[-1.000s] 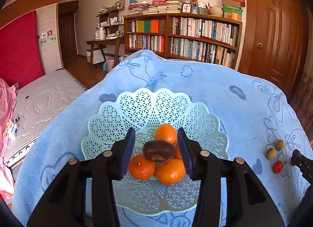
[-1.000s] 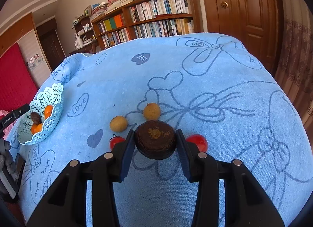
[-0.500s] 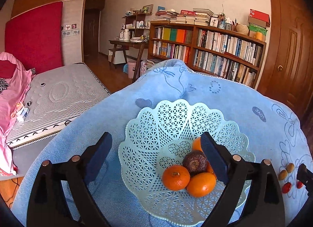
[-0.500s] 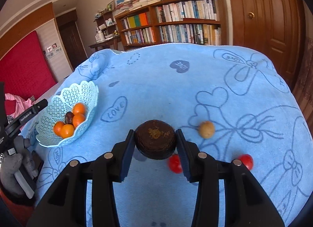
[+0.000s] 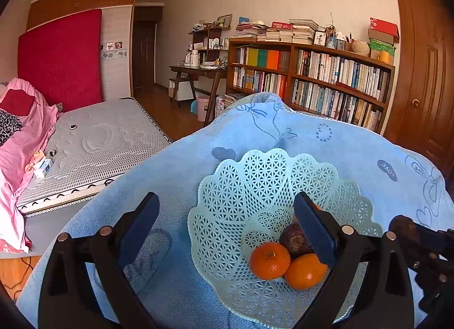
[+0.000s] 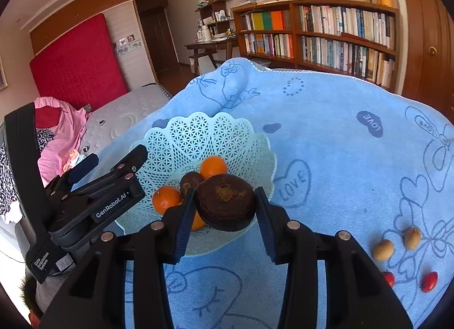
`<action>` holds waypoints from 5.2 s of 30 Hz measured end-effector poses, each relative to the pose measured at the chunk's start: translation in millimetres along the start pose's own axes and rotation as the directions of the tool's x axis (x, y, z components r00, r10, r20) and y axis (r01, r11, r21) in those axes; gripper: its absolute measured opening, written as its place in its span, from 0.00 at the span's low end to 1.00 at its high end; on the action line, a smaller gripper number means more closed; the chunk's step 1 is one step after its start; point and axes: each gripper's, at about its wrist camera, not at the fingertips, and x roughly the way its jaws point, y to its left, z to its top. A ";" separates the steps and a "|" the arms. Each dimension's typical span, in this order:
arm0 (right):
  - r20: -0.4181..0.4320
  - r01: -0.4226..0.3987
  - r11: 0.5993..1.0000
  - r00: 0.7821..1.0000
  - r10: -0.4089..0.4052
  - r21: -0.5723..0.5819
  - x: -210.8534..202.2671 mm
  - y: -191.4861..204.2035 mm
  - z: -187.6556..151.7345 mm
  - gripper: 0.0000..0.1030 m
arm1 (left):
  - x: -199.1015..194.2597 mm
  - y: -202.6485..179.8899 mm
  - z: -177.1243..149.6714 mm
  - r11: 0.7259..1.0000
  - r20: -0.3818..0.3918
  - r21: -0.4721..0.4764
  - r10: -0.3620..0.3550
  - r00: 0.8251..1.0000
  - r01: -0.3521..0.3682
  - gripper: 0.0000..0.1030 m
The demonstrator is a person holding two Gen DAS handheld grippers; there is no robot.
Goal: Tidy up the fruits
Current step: 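Lower the dark brown fruit into the basket and open the right tool, then move the right tool to a red cherry tomato and grasp it, then grasp another red tomato with the left tool while the right tool holds its tomato, then lower the tomato into the mint basket and open the left tool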
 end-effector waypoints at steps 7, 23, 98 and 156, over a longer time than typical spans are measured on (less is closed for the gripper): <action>0.008 0.024 1.000 1.000 -0.024 0.006 2.0 0.0 -7.7 0.52 | 1.8 3.7 -0.6 1.000 -0.012 -0.025 -0.005 1.000 0.005 0.97; -0.003 0.124 0.981 0.992 -0.125 0.152 -9.9 -62.0 -37.8 0.56 | 1.5 -8.3 -4.9 1.000 -0.011 0.007 -0.028 1.000 0.028 0.97; -0.066 0.348 0.857 0.934 -0.350 0.380 -92.5 -226.0 -115.9 0.29 | -51.5 -245.4 -98.5 0.699 -0.408 0.400 -0.444 0.798 0.593 0.84; -0.006 0.316 0.869 0.941 -0.339 0.382 -101.7 -220.4 -116.2 0.29 | -42.0 -118.2 -31.0 0.917 -0.165 0.246 -0.280 0.946 0.315 0.27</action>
